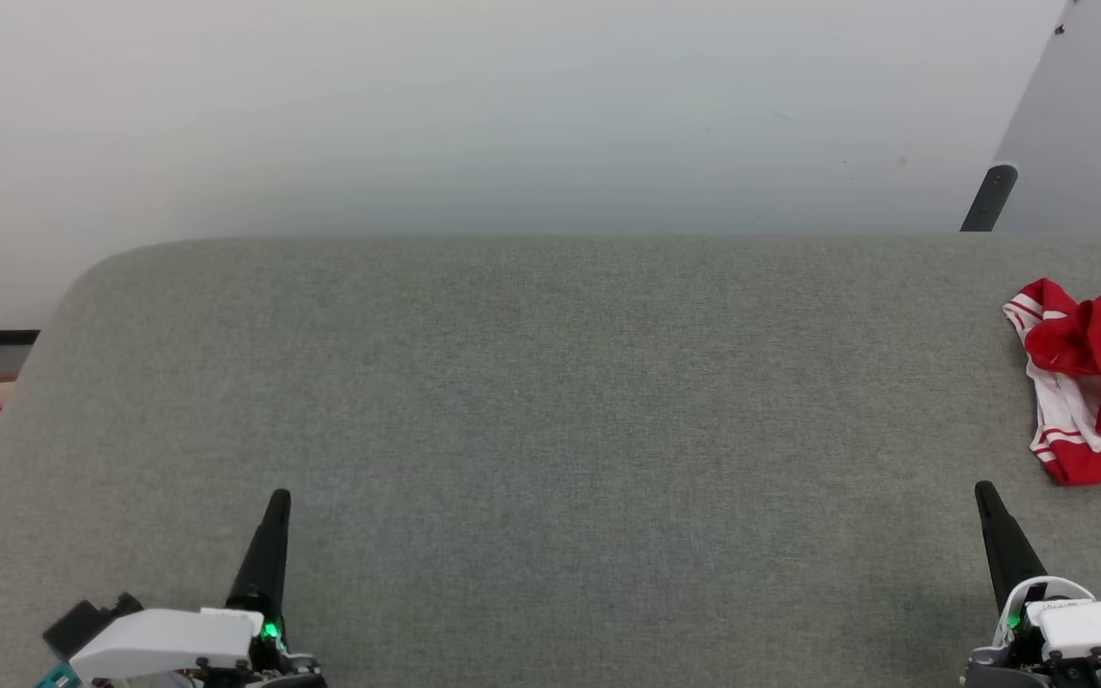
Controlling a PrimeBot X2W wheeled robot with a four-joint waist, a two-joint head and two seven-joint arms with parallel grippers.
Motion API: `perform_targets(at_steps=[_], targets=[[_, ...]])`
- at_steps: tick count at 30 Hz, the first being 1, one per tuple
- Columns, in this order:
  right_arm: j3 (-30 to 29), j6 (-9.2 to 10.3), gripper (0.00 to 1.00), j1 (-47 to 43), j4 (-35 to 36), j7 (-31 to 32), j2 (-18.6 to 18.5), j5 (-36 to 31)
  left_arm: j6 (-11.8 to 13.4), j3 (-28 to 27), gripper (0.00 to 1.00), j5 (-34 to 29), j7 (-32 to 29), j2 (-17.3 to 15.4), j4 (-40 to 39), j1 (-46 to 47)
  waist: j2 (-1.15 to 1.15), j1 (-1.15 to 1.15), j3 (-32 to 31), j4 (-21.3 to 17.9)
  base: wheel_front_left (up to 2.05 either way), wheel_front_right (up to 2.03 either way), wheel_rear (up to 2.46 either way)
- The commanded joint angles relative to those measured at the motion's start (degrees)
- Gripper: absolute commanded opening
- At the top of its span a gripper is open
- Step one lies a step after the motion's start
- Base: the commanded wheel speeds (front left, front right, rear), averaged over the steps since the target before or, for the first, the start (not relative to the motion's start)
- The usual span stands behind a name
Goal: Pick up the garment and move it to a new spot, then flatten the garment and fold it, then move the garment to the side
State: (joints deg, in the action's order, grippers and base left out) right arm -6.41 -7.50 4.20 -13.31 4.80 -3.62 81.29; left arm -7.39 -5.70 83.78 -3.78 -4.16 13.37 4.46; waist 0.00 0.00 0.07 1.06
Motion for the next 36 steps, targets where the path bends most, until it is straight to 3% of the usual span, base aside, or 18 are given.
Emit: perform_targets(at_steps=[1, 26, 36], targets=[[-0.1, 0.01, 0.00, 1.3, 0.0, 0.3, 0.1, 1.6, -0.1, -0.2, 0.00, 1.3, -0.3, 0.1, -0.1, 0.9, 0.00, 0.00, 0.0, -0.1, 0.00, 0.00, 0.00], [-0.2, 0.00, 0.00, 2.5, -0.8, 1.9, 0.9, 11.4, -0.2, -0.9, 0.00, 8.8, -2.8, 1.3, 0.7, 2.1, 0.00, 0.00, 0.1, -1.0, 0.00, 0.00, 0.00], [-0.1, 0.00, 0.00, 2.2, -0.8, 1.8, 0.9, 11.2, -0.2, -0.9, 0.00, 8.7, -2.9, 1.3, 0.7, 2.0, 0.00, 0.00, 0.1, -1.1, 0.00, 0.00, 0.00]])
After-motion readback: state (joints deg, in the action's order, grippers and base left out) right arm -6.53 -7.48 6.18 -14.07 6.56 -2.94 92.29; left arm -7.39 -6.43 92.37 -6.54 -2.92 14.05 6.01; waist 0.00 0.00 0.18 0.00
